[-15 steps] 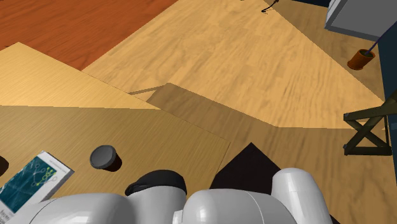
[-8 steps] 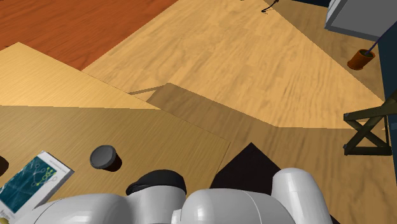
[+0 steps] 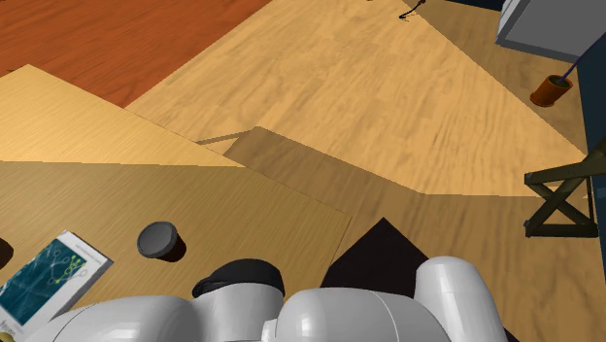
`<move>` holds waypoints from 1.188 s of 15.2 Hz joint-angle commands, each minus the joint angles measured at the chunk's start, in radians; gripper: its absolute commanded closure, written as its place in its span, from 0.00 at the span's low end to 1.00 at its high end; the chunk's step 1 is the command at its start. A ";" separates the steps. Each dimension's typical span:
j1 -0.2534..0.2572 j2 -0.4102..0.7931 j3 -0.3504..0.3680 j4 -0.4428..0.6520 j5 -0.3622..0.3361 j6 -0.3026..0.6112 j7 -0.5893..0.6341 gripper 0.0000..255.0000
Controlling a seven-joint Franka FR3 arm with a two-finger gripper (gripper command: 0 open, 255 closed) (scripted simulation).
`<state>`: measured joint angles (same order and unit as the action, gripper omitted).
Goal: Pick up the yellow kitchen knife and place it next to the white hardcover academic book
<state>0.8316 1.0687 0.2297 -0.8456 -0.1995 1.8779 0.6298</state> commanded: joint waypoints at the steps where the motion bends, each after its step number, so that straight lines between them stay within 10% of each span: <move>1: 0.000 0.000 0.000 0.000 0.000 0.000 0.000 0.00; 18: 0.008 -0.024 0.003 0.086 0.006 -0.108 -0.008 0.00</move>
